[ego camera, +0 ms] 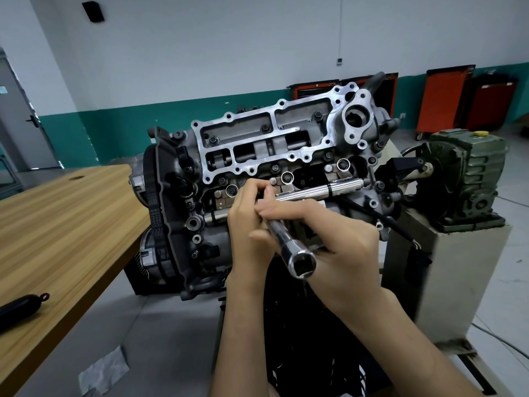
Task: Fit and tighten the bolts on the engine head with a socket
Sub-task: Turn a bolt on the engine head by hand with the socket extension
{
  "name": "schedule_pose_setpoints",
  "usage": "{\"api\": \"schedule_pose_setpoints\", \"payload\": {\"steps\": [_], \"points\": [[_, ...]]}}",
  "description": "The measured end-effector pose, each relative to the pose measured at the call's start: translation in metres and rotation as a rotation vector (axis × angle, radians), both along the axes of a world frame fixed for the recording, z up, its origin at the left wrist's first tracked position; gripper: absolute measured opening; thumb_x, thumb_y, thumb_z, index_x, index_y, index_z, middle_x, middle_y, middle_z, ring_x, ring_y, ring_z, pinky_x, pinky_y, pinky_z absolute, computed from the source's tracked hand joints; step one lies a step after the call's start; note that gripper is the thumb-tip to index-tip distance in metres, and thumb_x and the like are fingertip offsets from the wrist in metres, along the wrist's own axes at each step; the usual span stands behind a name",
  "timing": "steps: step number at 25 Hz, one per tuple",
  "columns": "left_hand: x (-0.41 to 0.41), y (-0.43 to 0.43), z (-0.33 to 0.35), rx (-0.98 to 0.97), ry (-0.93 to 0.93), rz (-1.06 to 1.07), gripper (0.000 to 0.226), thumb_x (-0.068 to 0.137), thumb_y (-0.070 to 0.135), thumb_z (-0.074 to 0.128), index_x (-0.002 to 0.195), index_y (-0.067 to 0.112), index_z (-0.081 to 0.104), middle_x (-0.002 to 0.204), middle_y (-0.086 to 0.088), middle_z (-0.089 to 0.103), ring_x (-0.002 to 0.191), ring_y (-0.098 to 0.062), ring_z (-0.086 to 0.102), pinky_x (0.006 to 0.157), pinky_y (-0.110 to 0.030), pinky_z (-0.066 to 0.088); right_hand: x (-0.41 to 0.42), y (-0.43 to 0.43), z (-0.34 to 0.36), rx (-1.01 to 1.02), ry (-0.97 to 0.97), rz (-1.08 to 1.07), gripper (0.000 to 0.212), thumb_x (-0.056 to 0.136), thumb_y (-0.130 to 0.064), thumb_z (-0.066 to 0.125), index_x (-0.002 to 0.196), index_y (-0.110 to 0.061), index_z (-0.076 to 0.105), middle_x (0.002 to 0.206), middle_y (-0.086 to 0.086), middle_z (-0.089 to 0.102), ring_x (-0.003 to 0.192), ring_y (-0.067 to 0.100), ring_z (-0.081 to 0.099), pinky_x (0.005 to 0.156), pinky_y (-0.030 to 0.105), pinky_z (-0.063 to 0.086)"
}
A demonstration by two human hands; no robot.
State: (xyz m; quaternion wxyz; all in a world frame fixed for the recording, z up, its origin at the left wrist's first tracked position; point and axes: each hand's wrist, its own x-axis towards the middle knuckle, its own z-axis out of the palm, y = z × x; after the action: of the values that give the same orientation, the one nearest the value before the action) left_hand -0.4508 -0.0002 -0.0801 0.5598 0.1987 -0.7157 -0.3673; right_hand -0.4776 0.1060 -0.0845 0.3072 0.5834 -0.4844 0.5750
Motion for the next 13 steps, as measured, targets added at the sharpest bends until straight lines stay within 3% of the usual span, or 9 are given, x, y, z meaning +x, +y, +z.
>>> {"api": "schedule_pose_setpoints", "payload": {"steps": [2, 3, 4, 5, 7, 9, 11, 13], "points": [[-0.007, 0.004, 0.011, 0.095, 0.033, -0.048, 0.009, 0.090, -0.004, 0.043, 0.085, -0.006, 0.051, 0.102, -0.032, 0.057, 0.068, 0.014, 0.051, 0.070, -0.010, 0.040, 0.004, 0.001, -0.001, 0.058, 0.041, 0.079, 0.032, 0.076, 0.017, 0.071, 0.105, 0.003, 0.068, 0.110, 0.010, 0.070, 0.105, 0.017, 0.066, 0.094, 0.025, 0.051], [-0.009, 0.005, 0.015, 0.034, -0.027, 0.048, 0.013, 0.091, -0.016, 0.035, 0.090, -0.006, 0.043, 0.119, -0.041, 0.047, 0.061, 0.026, 0.043, 0.064, 0.003, 0.032, 0.005, 0.001, -0.001, 0.099, 0.064, 0.114, 0.031, 0.080, 0.018, 0.066, 0.108, 0.004, 0.066, 0.115, 0.009, 0.067, 0.112, 0.015, 0.063, 0.099, 0.024, 0.047], [-0.008, 0.005, 0.016, -0.002, -0.107, 0.155, 0.021, 0.092, -0.021, 0.029, 0.094, -0.003, 0.040, 0.126, -0.043, 0.040, 0.057, 0.029, 0.039, 0.061, 0.006, 0.030, 0.005, 0.002, 0.000, 0.122, 0.078, 0.124, 0.029, 0.082, 0.017, 0.063, 0.107, 0.003, 0.067, 0.114, 0.009, 0.068, 0.112, 0.014, 0.063, 0.098, 0.023, 0.047], [-0.006, 0.001, 0.014, -0.068, -0.136, 0.152, 0.022, 0.092, -0.019, 0.032, 0.093, -0.001, 0.045, 0.121, -0.040, 0.046, 0.062, 0.024, 0.045, 0.065, 0.002, 0.033, 0.003, 0.003, 0.002, 0.123, 0.074, 0.111, 0.028, 0.080, 0.016, 0.066, 0.104, 0.002, 0.069, 0.110, 0.009, 0.070, 0.106, 0.014, 0.066, 0.093, 0.023, 0.051], [-0.003, -0.003, 0.004, 0.009, -0.051, 0.000, 0.010, 0.092, 0.001, 0.047, 0.088, -0.002, 0.057, 0.097, -0.021, 0.063, 0.081, -0.002, 0.057, 0.077, -0.024, 0.044, 0.000, 0.004, 0.002, 0.070, 0.034, 0.056, 0.027, 0.074, 0.012, 0.076, 0.098, 0.000, 0.072, 0.095, 0.009, 0.074, 0.089, 0.016, 0.071, 0.078, 0.027, 0.056], [-0.002, -0.009, -0.003, 0.007, -0.116, -0.005, 0.011, 0.091, 0.008, 0.050, 0.087, 0.004, 0.059, 0.086, -0.007, 0.064, 0.083, -0.014, 0.058, 0.079, -0.033, 0.047, 0.000, 0.005, 0.002, 0.031, 0.012, 0.072, 0.023, 0.074, 0.005, 0.079, 0.095, 0.001, 0.072, 0.093, 0.008, 0.074, 0.087, 0.016, 0.071, 0.078, 0.027, 0.056], [-0.009, -0.006, 0.002, 0.057, -0.081, 0.034, 0.017, 0.092, -0.006, 0.044, 0.085, 0.002, 0.057, 0.088, -0.006, 0.059, 0.077, -0.009, 0.051, 0.085, -0.024, 0.043, 0.004, 0.004, 0.000, 0.067, 0.046, 0.105, 0.024, 0.078, 0.010, 0.074, 0.100, 0.003, 0.069, 0.109, 0.008, 0.070, 0.104, 0.014, 0.067, 0.092, 0.024, 0.051], [-0.011, 0.002, 0.011, 0.057, -0.100, 0.103, 0.027, 0.088, -0.027, 0.025, 0.099, -0.029, 0.050, 0.115, -0.036, 0.050, 0.089, -0.027, 0.038, 0.074, 0.003, 0.030, 0.006, 0.002, -0.001, 0.122, 0.095, 0.116, 0.034, 0.077, 0.022, 0.065, 0.106, 0.004, 0.067, 0.116, 0.009, 0.067, 0.114, 0.014, 0.062, 0.099, 0.022, 0.046]]}}
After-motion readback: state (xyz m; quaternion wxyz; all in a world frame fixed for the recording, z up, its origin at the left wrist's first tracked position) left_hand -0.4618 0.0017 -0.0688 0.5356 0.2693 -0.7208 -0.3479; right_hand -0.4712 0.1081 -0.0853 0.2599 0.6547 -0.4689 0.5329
